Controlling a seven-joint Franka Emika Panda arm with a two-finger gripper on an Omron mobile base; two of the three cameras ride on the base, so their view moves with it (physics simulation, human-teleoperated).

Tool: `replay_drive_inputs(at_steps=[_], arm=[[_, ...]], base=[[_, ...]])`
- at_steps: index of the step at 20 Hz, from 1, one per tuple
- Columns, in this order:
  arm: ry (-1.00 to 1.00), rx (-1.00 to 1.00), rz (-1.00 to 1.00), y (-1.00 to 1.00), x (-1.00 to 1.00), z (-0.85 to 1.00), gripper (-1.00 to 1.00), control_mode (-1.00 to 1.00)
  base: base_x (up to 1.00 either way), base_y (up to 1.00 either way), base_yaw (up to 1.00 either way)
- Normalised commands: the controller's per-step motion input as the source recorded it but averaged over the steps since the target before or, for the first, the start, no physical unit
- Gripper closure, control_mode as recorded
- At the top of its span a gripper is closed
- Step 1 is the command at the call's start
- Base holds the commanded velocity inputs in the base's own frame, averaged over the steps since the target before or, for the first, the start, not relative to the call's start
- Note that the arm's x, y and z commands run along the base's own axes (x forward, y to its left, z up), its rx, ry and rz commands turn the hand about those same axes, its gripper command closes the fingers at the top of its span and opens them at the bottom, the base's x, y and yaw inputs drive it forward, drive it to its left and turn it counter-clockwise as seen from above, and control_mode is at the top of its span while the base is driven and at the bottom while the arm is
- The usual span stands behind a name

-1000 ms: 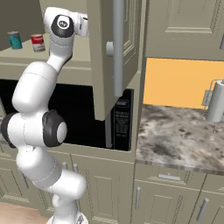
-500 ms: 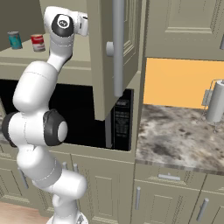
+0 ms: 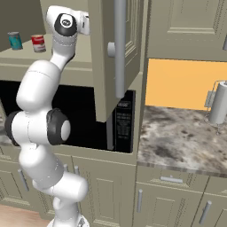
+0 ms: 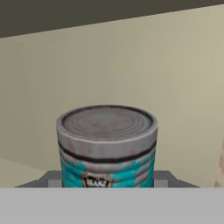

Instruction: Stack two cans on top of the other two cans in the cabinet.

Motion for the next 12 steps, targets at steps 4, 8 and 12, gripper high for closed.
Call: replay_drive_inputs(at_steps=[4,8,12], arm=[[0.01,0.00,0.00,0.00,0.20,0.00,1.00,-1.00],[0.01,0.00,0.00,0.00,0.12,0.00,1.00,-1.00],[0.01,0.00,0.00,0.00,0.04,-0.01,1.00,-1.00]], base=[[0.00,0.00,0.00],[0.00,0.00,0.00],[0.00,0.00,0.00]])
